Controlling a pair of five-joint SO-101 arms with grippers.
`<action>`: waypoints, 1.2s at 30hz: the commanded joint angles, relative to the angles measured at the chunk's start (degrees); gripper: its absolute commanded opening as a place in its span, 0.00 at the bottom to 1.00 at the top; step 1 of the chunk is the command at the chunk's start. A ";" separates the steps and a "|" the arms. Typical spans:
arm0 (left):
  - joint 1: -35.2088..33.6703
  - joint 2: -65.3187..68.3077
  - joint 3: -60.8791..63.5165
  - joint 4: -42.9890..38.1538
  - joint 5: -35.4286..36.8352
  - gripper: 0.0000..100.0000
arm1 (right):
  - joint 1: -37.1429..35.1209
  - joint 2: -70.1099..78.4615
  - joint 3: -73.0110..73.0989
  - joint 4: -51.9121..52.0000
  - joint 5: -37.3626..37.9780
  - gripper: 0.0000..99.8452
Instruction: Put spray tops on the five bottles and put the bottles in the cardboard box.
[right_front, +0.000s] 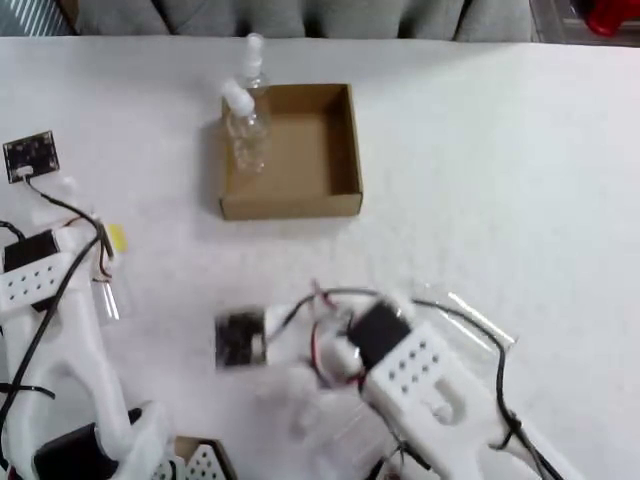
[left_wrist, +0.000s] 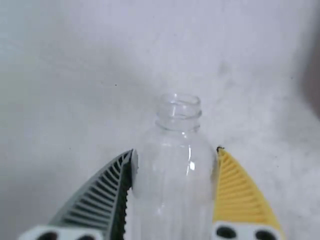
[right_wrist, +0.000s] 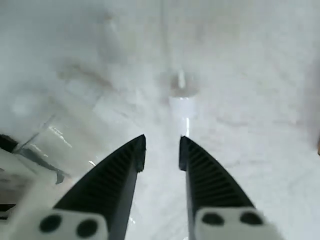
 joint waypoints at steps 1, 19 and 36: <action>-0.48 0.22 -0.79 -1.49 0.18 0.02 | -8.40 -7.08 9.58 -6.11 -0.70 0.15; -0.48 0.22 -0.79 -1.49 0.09 0.02 | -15.60 10.95 18.11 -29.85 -0.53 0.17; -0.48 0.22 -0.79 -1.49 0.09 0.02 | -8.75 16.57 14.07 -31.43 -0.97 0.01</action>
